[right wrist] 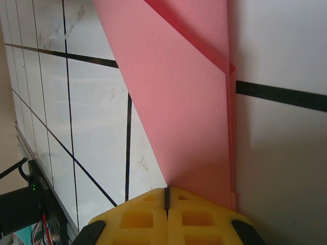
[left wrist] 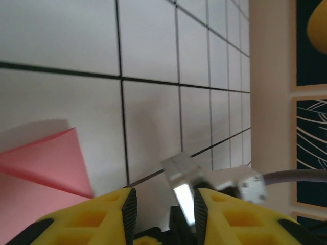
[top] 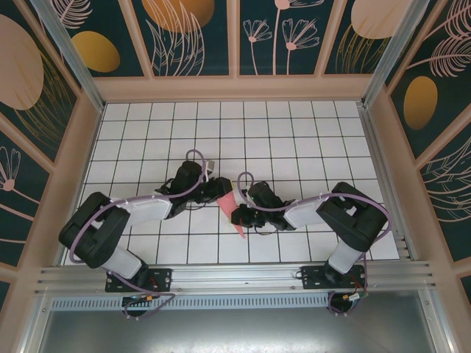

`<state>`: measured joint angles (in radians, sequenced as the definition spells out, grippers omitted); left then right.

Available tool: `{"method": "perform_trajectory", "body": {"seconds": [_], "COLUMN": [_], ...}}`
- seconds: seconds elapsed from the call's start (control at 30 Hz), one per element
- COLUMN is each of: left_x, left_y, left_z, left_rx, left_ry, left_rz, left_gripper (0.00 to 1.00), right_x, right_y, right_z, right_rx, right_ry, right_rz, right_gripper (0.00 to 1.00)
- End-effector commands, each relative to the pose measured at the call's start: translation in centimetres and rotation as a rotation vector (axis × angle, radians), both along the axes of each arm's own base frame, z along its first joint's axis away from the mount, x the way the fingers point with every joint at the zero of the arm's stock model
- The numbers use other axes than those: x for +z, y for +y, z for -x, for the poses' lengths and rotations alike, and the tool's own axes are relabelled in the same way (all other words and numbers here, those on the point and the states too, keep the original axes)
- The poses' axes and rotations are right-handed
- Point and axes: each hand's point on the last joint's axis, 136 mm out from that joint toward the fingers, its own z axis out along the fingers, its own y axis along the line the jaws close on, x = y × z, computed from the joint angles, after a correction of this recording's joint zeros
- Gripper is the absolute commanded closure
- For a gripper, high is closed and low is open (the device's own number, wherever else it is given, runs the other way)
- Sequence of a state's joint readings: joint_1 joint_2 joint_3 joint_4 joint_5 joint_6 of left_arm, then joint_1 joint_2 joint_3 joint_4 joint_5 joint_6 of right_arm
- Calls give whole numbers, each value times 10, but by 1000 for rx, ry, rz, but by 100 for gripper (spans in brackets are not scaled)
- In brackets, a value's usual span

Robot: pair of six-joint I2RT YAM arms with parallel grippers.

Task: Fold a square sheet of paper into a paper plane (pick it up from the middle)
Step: Fold the wing for the fifth time at the center of the table.

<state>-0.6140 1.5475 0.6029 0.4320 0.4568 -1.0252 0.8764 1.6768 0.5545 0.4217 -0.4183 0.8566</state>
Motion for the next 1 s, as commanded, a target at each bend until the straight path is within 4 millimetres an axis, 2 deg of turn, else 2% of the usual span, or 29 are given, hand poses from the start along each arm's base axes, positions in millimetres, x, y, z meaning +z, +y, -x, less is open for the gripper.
{"method": "perform_trajectory", "body": {"seconds": [0.0, 0.17, 0.27, 0.47, 0.67, 0.8, 0.97], "left_x": [-5, -43, -70, -109, -127, -129, -132], "left_y": [-13, -9, 2, 28, 43, 44, 46], "left_z": [4, 9, 12, 20, 27, 26, 27], "left_rx": [-41, -18, 27, 104, 159, 169, 167], "left_ry": [17, 104, 158, 235, 275, 279, 285], "left_rz": [57, 2, -64, -211, -263, -269, -283], "left_gripper": [61, 61, 63, 70, 78, 80, 81], "right_x": [-32, -30, -30, -24, -24, -24, -28], "right_y": [-20, -20, -22, -23, -25, -29, -44], "right_z": [17, 18, 18, 25, 53, 70, 81], "right_rx": [-15, -17, -21, 4, 112, 152, 138], "right_ry": [93, 95, 95, 94, 112, 116, 130], "right_rz": [112, 103, 106, 101, 123, 128, 149], "right_gripper": [99, 99, 99, 96, 95, 94, 92]}}
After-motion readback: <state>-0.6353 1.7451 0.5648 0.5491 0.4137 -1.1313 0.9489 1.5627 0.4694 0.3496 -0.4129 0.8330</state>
